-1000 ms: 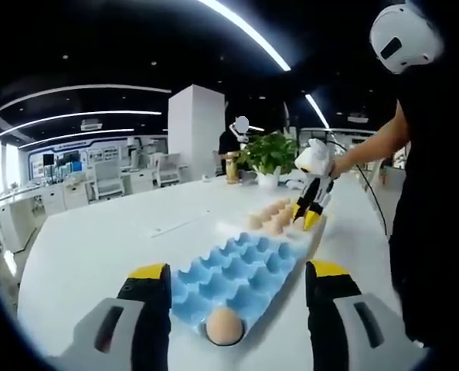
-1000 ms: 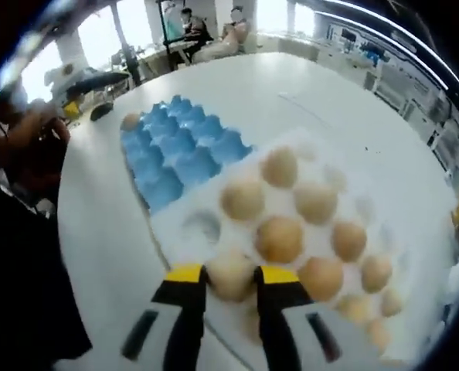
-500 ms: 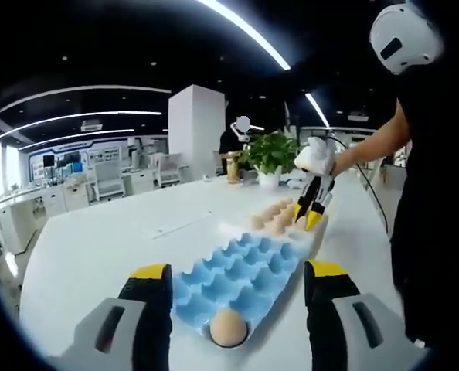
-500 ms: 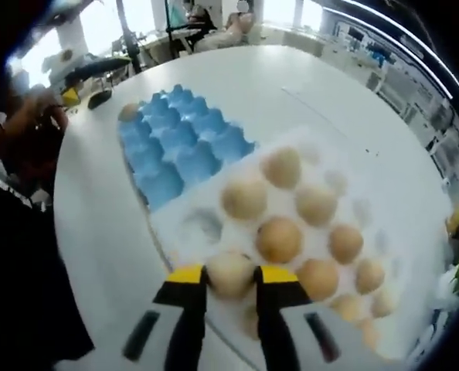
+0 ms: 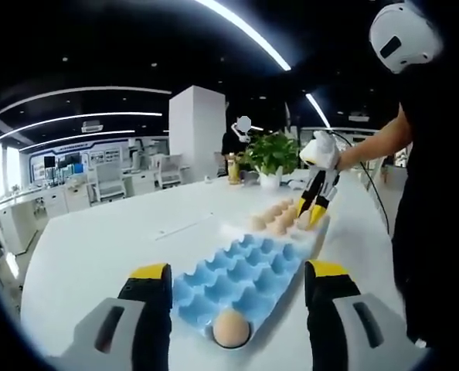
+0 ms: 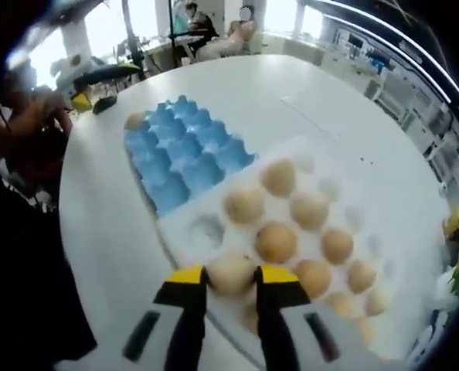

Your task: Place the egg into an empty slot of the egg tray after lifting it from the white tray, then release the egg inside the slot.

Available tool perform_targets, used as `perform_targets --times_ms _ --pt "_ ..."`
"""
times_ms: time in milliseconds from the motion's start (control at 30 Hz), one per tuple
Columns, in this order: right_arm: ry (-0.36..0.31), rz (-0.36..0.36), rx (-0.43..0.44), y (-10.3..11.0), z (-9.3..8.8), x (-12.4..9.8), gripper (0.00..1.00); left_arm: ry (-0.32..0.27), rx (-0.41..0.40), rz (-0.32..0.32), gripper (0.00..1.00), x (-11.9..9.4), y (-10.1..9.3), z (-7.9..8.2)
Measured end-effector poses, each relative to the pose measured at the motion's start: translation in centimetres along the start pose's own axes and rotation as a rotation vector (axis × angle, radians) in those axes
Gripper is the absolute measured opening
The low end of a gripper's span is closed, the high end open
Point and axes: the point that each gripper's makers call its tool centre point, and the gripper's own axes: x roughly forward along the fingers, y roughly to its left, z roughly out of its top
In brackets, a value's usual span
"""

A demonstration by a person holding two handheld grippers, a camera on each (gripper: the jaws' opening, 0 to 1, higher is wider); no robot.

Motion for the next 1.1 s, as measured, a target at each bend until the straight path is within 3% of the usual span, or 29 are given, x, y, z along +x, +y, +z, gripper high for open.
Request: perform_targets --times_ms 1100 --pt "-0.019 0.048 -0.089 2.1 3.2 0.2 0.24 -0.001 -0.014 -0.001 0.73 -0.2 0.1 -0.4"
